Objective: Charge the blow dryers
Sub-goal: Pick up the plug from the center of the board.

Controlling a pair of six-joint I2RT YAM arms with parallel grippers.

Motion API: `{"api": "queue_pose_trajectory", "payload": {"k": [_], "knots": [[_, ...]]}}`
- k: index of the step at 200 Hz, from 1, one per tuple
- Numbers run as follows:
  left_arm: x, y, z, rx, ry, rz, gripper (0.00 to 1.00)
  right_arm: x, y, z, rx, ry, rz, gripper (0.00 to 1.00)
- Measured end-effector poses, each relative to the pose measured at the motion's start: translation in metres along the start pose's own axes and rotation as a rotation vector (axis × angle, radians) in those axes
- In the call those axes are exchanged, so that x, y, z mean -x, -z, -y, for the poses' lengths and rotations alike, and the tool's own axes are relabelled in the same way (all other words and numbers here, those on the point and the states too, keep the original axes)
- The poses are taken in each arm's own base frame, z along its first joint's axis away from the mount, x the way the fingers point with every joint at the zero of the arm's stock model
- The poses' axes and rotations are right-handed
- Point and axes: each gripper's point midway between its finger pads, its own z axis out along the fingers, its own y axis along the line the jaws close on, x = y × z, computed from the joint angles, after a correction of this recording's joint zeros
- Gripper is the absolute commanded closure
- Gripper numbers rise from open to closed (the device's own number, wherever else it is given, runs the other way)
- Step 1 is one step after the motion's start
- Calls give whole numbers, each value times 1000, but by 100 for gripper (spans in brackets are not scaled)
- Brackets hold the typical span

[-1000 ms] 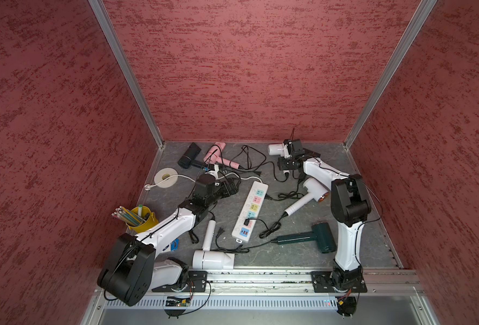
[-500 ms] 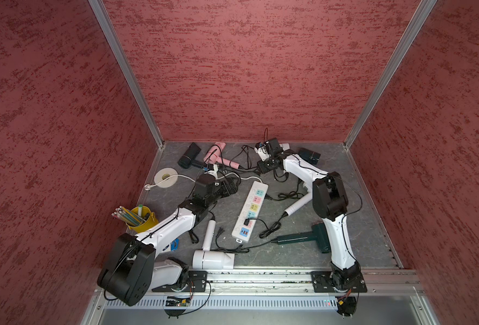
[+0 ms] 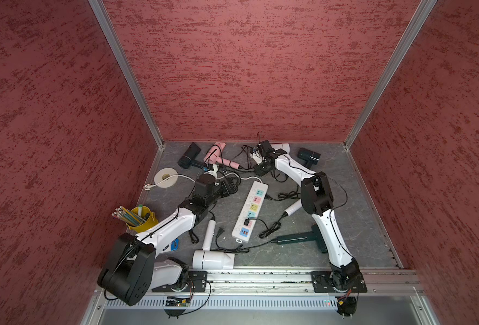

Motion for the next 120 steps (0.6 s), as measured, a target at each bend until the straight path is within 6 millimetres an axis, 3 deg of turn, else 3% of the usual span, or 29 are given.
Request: {"api": "queue_pose_trajectory", "payload": {"k": [32,67,120], "knots": [[-1,0,-1,2,0,-2,0,3,-6,-4,-5,25,-8,58],[-1,0,-1,3,1,-2,0,6,-8,-12,-6,47,-8,84],[0,0,-1,4,0,0,0,11,1,-24,24,46,12,94]]}}
